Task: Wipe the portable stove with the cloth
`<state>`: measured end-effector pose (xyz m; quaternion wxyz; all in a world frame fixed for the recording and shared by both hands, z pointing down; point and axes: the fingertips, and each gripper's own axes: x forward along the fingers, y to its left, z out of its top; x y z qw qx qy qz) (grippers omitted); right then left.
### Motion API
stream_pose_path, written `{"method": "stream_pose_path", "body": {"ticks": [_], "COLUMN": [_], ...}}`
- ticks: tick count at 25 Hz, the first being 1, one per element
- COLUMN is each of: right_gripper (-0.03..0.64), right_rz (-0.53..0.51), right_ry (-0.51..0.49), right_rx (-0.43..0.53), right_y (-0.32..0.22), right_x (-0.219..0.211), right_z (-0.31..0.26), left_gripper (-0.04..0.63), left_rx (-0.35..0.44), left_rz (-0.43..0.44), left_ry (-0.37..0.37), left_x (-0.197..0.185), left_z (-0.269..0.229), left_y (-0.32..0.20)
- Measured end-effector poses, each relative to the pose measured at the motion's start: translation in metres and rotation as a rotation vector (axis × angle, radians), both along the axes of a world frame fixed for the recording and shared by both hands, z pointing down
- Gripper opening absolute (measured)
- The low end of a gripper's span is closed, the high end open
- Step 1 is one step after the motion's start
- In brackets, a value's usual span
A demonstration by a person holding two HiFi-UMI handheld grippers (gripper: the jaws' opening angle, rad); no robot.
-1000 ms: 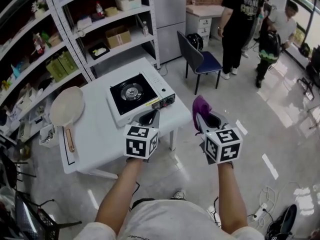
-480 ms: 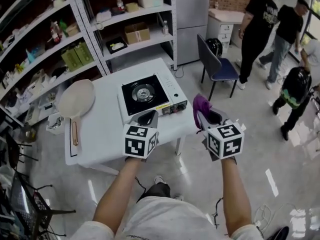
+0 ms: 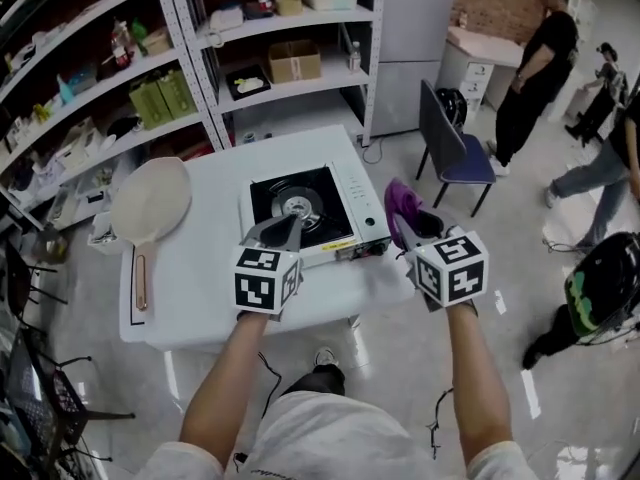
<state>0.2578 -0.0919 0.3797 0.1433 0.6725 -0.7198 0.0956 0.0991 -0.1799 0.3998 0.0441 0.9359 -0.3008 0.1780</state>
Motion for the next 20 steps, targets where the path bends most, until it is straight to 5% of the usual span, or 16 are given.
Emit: {"method": "stream_pose_path", "body": {"ticks": [20], "right_gripper": [0.064], "right_rz": [-0.249], "right_ry": [0.196], "right_rx": [-0.164], "right_y": [-0.223], "right_x": [0.032], "right_z": [0.028], "left_gripper": [0.003], "left_rx": [-0.07], "left_rz": [-0.114], "left_ry": [-0.002], "left_x": [0.0], "left_z": [0.023], "left_y": [-0.15]}}
